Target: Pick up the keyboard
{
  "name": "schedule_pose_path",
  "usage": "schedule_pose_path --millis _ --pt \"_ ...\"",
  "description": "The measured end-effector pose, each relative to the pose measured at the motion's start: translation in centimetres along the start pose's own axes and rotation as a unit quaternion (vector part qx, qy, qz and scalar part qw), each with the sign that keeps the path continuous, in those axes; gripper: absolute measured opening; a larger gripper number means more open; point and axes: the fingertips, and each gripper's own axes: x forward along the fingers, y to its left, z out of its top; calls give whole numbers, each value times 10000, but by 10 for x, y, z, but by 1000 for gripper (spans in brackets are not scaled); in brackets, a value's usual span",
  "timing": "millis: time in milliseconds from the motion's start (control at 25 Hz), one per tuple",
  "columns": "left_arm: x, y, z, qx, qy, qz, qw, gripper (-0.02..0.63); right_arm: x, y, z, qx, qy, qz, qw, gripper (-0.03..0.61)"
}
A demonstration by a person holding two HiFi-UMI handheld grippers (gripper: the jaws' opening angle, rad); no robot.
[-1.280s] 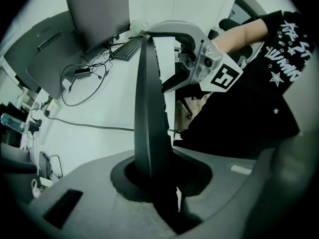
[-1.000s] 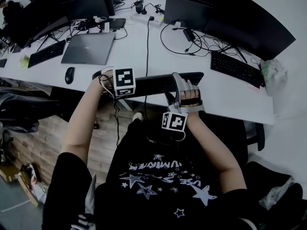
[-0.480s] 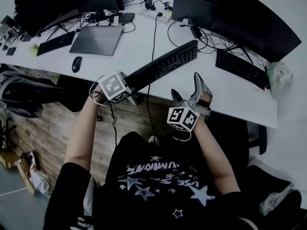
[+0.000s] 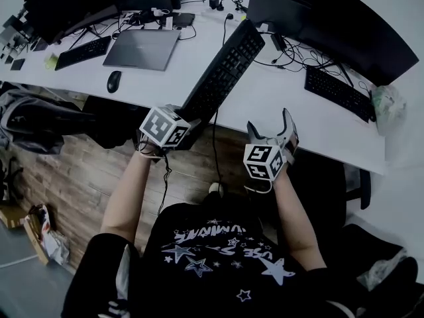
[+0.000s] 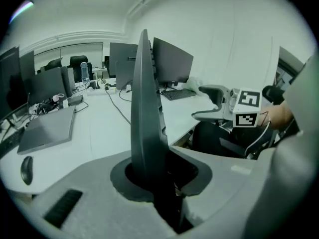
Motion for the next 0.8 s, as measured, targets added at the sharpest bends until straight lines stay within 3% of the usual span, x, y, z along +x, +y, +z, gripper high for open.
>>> schedule_pose_path --millis 200,520,800 --pt "-28 -10 -23 -159 -243 -81 9995 87 -31 3 -5 629 196 -362 9972 313" --pt "-69 -32 -54 -239 -618 -212 9976 87 -86 24 3 1096 131 -765 9909 10" --pt "-102 -49 -96 -221 -668 -293 9971 87 -135 58 16 1284 149 -724 9890 8"
